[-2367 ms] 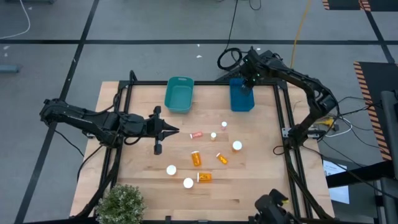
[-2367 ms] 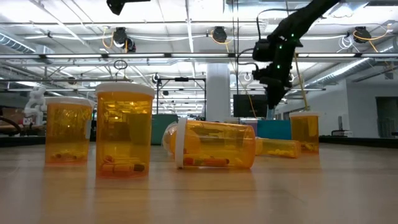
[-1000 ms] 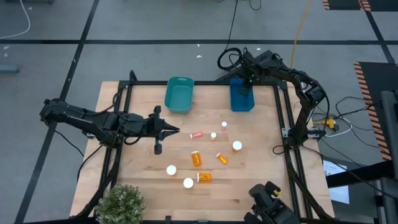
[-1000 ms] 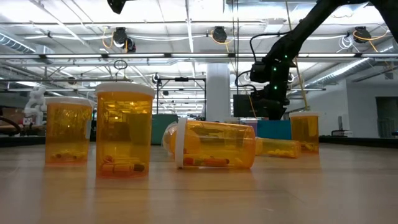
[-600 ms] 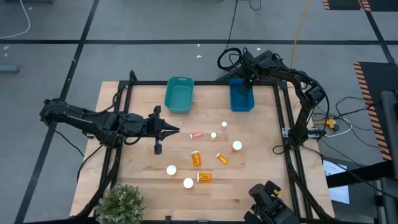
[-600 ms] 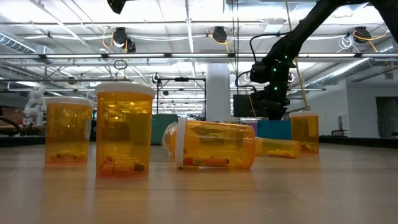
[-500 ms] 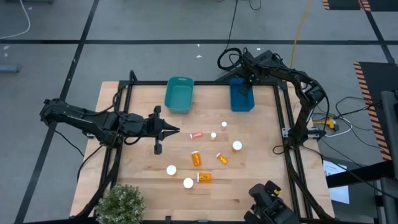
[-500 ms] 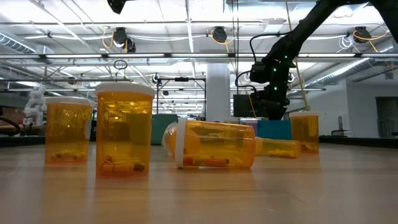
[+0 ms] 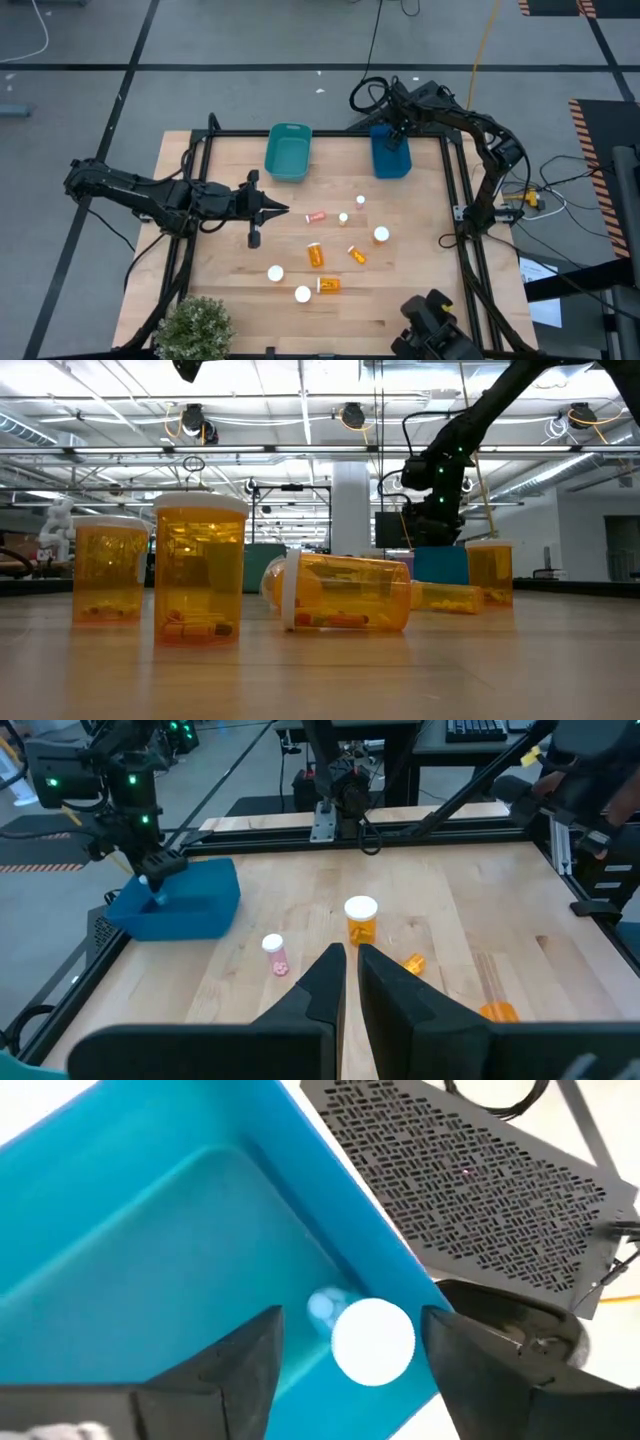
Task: Pick and place medicine bottles into bin by pill shape (circle, oval)
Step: Put the left small pink pill bottle into the blue bin
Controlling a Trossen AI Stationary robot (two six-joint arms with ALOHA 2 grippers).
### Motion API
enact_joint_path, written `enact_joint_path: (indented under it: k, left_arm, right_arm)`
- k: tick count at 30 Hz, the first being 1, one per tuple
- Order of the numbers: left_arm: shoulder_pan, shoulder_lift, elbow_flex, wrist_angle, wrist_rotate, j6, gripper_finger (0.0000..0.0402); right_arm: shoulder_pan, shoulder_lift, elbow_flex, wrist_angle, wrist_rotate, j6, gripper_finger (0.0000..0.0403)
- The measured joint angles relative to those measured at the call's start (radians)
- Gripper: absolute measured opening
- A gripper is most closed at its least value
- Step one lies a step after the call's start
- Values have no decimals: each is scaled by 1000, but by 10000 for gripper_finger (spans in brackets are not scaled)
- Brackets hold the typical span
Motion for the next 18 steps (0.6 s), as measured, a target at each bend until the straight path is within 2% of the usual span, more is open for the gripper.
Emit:
enact_joint_path:
  k: [7,18]
  left_arm:
    - [0,0,0,0,0,-5,35]
    - [0,0,0,0,2,-23,35]
  right_arm:
    - [13,-69,0,-39,1,17,255]
    - [16,-89,0,-69,0,46,256]
